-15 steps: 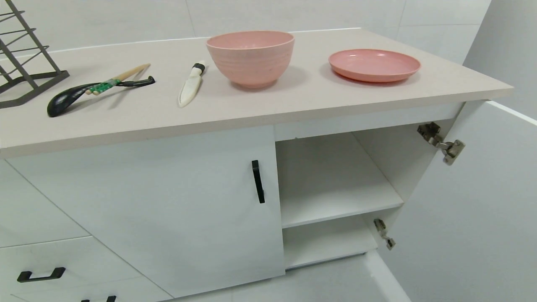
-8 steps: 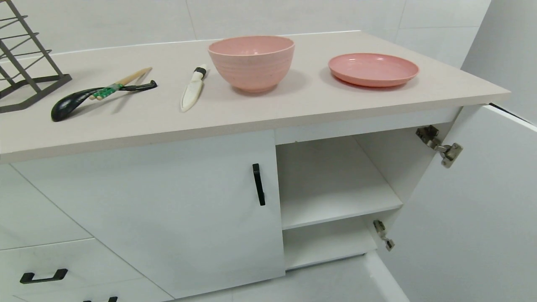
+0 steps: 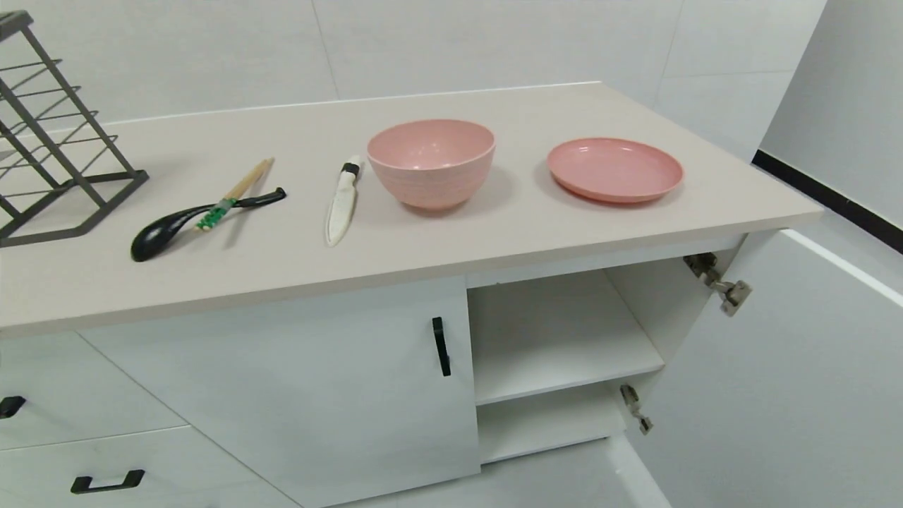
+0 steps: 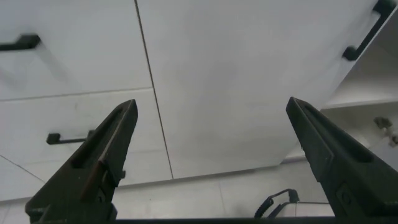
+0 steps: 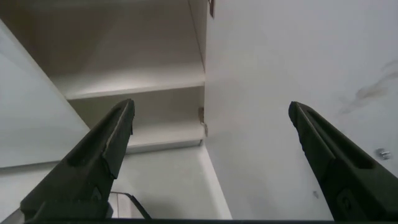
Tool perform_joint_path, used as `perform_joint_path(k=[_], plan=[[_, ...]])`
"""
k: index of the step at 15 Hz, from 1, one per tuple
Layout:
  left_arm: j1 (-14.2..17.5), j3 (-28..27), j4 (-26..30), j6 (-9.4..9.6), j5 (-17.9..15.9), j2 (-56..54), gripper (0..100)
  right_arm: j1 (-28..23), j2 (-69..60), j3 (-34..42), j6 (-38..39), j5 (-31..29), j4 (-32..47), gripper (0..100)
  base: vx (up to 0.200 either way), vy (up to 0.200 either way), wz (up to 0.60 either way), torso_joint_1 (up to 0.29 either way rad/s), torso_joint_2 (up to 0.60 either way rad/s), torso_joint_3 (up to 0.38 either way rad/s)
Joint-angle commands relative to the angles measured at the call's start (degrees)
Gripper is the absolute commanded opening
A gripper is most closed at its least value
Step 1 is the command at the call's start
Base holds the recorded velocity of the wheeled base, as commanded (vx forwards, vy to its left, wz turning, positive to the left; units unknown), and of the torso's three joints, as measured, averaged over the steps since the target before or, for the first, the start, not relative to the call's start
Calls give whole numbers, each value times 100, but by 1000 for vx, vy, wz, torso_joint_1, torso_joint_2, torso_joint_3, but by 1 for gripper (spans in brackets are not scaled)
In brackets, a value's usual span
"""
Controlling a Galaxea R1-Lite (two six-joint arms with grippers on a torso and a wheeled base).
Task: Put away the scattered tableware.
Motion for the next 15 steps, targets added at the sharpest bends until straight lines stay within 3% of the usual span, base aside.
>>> perform_joint_path(k=[1,6,15], plan=[[-3,2,0,-8,8,7,100,-2,7,0,-4,-1,1,100,0,0,0,242,-510,-212],[6,2,0,-16,17,7,100,-2,7,0,-12,8,1,100,0,0,0,145,-487,-219],[6,2,0,-16,17,7,100,-2,7,0,-4,8,1,100,0,0,0,317,-505,-241]])
